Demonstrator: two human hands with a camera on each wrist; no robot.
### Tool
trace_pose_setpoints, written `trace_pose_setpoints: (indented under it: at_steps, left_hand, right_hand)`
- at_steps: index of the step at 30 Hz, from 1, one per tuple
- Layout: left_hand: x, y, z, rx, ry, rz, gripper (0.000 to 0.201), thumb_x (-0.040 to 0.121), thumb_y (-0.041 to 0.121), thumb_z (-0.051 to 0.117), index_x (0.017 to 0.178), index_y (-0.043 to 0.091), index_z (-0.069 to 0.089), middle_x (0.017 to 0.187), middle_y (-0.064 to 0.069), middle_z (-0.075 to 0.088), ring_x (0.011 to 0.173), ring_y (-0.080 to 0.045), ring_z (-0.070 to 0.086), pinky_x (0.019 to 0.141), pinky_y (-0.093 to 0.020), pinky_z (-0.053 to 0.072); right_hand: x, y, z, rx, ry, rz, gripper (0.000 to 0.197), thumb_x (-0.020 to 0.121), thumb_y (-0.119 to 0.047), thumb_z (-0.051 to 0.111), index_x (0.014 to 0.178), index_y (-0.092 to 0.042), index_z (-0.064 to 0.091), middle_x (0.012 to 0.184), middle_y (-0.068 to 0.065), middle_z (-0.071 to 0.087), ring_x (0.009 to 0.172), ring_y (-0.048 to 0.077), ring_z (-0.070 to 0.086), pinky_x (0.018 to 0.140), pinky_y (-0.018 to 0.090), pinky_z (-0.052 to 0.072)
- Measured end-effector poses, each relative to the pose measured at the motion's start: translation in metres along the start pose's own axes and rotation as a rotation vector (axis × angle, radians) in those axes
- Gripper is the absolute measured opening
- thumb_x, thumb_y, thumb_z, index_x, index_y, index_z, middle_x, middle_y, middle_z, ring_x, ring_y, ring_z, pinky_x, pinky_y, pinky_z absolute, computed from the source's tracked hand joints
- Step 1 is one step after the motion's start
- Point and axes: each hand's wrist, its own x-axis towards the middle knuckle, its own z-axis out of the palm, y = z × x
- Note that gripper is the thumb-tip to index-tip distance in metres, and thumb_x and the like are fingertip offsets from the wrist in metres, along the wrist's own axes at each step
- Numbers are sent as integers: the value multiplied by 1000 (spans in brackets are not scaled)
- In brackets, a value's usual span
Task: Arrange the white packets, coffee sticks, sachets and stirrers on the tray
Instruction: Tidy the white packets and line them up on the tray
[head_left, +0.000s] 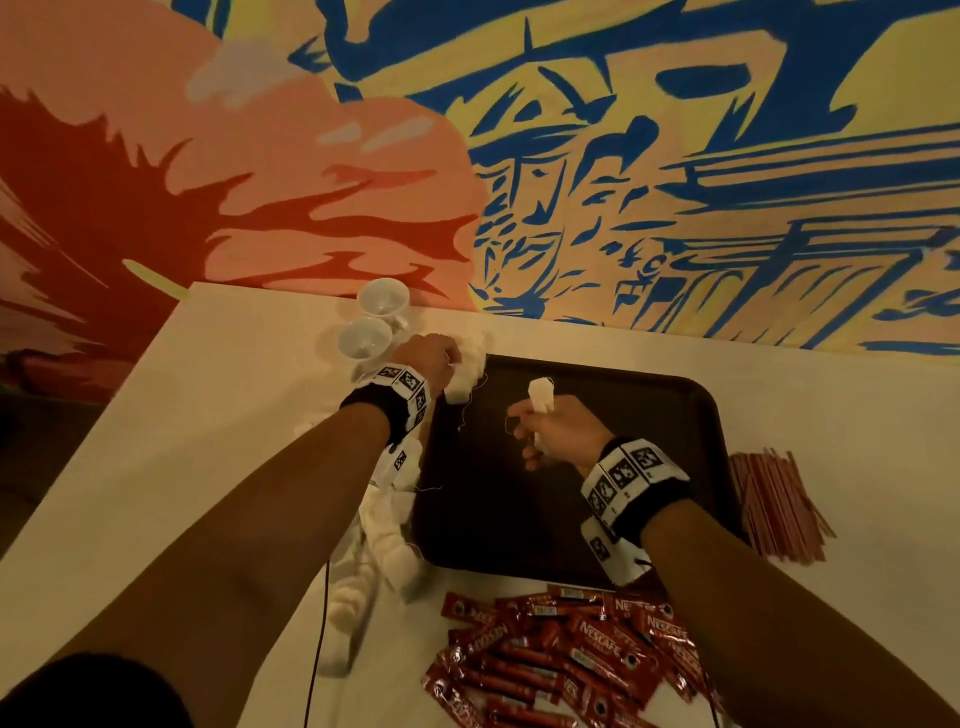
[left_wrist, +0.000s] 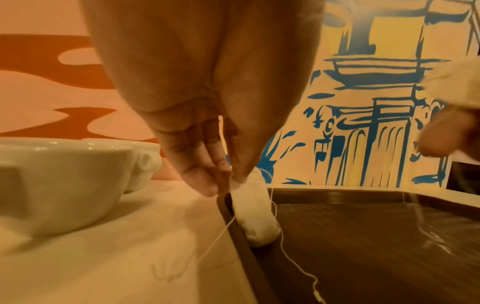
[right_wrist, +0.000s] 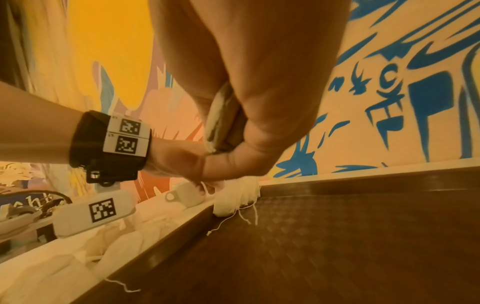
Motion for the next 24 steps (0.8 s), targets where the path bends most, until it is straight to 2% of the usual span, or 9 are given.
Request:
trace_pose_setpoints:
  at_steps: [4,7,9,13,16,18,19,22,24]
  left_hand:
    - [5,-7,3,-77,85,-13,14,91,16,49,96,26,58,95,-3,72,83,-22,65,80,-33,51]
    - [6,-16,8,-125,88,-30,20,90,21,62,110,19,61,98,-3,72,91,-23,66,86,-36,53]
    - [6,-22,13,-136,77,-60,31,86,22,72,115,17,61,104,-2,70,97,-22,65,89,-36,53]
    - [7,-30,21,-51,66,-63,34,81,28,78,109,15,62,105,-3,68,100,-23,63,89,-36,52]
    - [9,-29,22,-8,67,-74,30,84,31,74,107,16,63,105,-5,69,102,-25,63,89,-37,51]
    - [11,-27,22,33,70,-65,28,88,32,69,110,15,65,109,-6,68,105,-26,61,88,-35,49]
    - [12,-27,22,45,74,-60,27,90,32,67,111,14,65,112,-6,67,106,-27,61,88,-35,47]
    - [15,-27,24,38,75,-73,26,92,31,64,111,14,66,115,-8,67,108,-27,61,88,-34,46]
    - [16,-28,25,27,78,-84,25,92,30,63,110,13,67,114,-9,67,106,-27,61,87,-35,48]
  right_hand:
    - [37,-15,12,123,59,21,20,106,-7,49,122,-6,60,100,9,60,81,20,63,71,32,61]
    - [61,-25,20,233,75,19,13,108,-6,44,109,-7,57,89,6,57,73,17,57,66,26,55]
    - [76,-29,26,249,92,4,21,109,-8,39,94,-10,54,83,6,55,72,19,56,62,24,56]
    - [99,-27,36,7,151,-46,29,105,-11,47,76,-16,51,91,12,61,90,28,61,92,44,56]
    - [107,-31,38,-196,158,-28,28,97,-4,55,72,-14,50,90,11,58,90,27,58,80,35,50]
    - [110,-34,38,-279,152,-48,14,96,-4,56,82,-6,58,92,9,58,85,24,57,74,30,49]
    - [111,-33,40,-283,130,-55,8,97,-4,55,95,-2,62,96,11,59,88,25,57,78,33,53]
    - [115,-34,45,-128,113,-13,31,101,-6,50,127,8,59,120,26,63,104,31,62,101,43,54]
    - [118,-34,44,-183,155,30,37,103,-14,53,134,7,55,134,23,60,121,36,59,103,36,49]
